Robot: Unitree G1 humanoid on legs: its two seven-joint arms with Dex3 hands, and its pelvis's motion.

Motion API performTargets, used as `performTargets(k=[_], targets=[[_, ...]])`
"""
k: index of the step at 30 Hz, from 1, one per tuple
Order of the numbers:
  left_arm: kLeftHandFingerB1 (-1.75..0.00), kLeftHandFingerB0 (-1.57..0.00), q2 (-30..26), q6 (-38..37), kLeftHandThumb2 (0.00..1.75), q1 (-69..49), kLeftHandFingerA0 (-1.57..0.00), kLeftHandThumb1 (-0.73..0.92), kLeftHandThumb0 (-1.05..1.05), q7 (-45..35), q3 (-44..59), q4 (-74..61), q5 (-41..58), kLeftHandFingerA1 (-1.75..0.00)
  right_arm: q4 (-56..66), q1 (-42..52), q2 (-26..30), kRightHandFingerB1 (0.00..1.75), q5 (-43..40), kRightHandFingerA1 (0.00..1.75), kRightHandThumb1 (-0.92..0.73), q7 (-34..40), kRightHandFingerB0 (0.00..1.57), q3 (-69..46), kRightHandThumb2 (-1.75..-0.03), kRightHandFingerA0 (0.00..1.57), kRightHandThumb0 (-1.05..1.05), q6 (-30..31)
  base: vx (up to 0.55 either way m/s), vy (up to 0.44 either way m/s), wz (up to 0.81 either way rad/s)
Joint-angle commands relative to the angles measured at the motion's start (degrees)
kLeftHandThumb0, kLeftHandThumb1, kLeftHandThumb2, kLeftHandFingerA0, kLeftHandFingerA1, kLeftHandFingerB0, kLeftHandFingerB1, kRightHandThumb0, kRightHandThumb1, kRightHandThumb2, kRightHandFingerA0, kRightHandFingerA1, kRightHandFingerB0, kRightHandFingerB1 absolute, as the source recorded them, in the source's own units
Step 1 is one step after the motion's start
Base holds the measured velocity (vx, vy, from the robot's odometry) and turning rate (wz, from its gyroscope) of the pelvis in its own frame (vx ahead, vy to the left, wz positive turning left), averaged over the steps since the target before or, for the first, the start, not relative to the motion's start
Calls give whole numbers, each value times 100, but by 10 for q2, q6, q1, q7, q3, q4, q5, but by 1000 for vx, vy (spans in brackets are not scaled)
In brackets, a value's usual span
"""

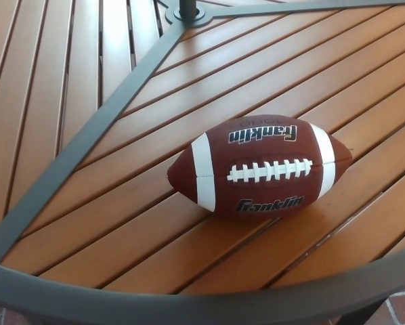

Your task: Pick up a football using both hands and turn around and walk towards another desk and put it on the desk

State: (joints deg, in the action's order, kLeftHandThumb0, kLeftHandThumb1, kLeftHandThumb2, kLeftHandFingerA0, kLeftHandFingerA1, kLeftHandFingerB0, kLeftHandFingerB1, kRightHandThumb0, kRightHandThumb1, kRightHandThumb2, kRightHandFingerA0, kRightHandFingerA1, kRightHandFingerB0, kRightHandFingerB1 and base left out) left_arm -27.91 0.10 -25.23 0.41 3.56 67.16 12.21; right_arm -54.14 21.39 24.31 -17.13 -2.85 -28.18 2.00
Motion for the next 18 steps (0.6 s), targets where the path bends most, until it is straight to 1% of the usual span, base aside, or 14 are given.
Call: performTargets(k=[1, 3, 4, 5, 7, 8, 9, 10, 11, 12, 13, 14, 17, 18], targets=[[-50, -83, 22, -163, 60, -5, -84, 64, -27, 82, -61, -14, -115, -55, -8, 20, -1, 48, 114, 51, -60, -2, 78, 94, -58, 91, -25, -171, 0, 0, 0], [-50, -83, 21, -164, 60, -5, -84, 64, -27, 85, -64, -14, -115, -55, -12, 20, 1, 48, 111, 51, -60, -1, 78, 100, -58, 91, -25, -175, 0, 0, 0], [-52, -87, 25, -175, 58, -16, -86, 62, -23, 96, -57, -17, -109, -57, -6, 33, 7, 49, 129, 51, -53, -11, 85, 124, -57, 103, -26, -188, 0, 0, 0], [-52, -89, 29, -185, 60, -21, -97, 64, -17, 90, -45, -13, -96, -54, 11, 51, 14, 49, 152, 51, -56, -17, 83, 152, -57, 105, -21, -201, 0, 0, 0], [-51, -90, 30, -192, 59, -22, -100, 63, -17, 83, -39, -6, -91, -53, 9, 54, 21, 48, 162, 50, -61, -15, 82, 170, -57, 105, -17, -213, 0, 0, 0], [-51, -91, 29, -195, 60, -23, -103, 61, -16, 81, -40, -5, -94, -54, 0, 51, 26, 48, 172, 51, -54, -8, 83, 183, -57, 105, -24, -220, 0, 0, 0], [-51, -91, 27, -198, 60, -25, -103, 61, -16, 78, -41, -6, -97, -54, -10, 46, 31, 48, 182, 51, -54, 2, 83, 196, -57, 105, -24, -227, 0, 0, 0], [-54, -95, 25, -199, 61, -26, -109, 61, -10, 81, -46, -7, -105, -63, -9, 46, 31, 49, 179, 51, -54, 0, 83, 198, -57, 105, -28, -226, 0, 0, 0], [-53, -97, 23, -204, 64, -27, -111, 60, -9, 86, -53, -6, -114, -72, -9, 45, 32, 48, 176, 51, -57, -2, 81, 200, -58, 105, -22, -227, 0, 0, 0], [-53, -97, 21, -210, 64, -28, -111, 60, -9, 91, -59, -4, -123, -72, -10, 45, 33, 48, 173, 51, -57, -2, 81, 203, -58, 105, -22, -231, 0, 0, 0], [-54, -100, 21, -206, 72, -29, -110, 60, -8, 86, -61, -4, -124, -79, -7, 46, 34, 49, 173, 51, -59, -2, 82, 206, -58, 105, -19, -234, 0, 0, 0], [-55, -101, 21, -211, 74, -31, -113, 59, -6, 87, -62, -4, -126, -82, -11, 45, 35, 49, 173, 51, -58, -2, 83, 209, -58, 106, -21, -239, 0, 0, 0], [-54, -100, 23, -206, 75, -26, -110, 60, -9, 87, -61, 2, -127, -89, -33, 36, 38, 49, 171, 50, -59, -6, 83, 215, -58, 105, -18, -254, 0, 0, 0], [-55, -100, 24, -207, 70, -25, -112, 61, -9, 90, -60, 4, -128, -90, -34, 36, 38, 48, 170, 50, -58, -7, 82, 215, -58, 102, -19, -254, 0, 0, 0]])
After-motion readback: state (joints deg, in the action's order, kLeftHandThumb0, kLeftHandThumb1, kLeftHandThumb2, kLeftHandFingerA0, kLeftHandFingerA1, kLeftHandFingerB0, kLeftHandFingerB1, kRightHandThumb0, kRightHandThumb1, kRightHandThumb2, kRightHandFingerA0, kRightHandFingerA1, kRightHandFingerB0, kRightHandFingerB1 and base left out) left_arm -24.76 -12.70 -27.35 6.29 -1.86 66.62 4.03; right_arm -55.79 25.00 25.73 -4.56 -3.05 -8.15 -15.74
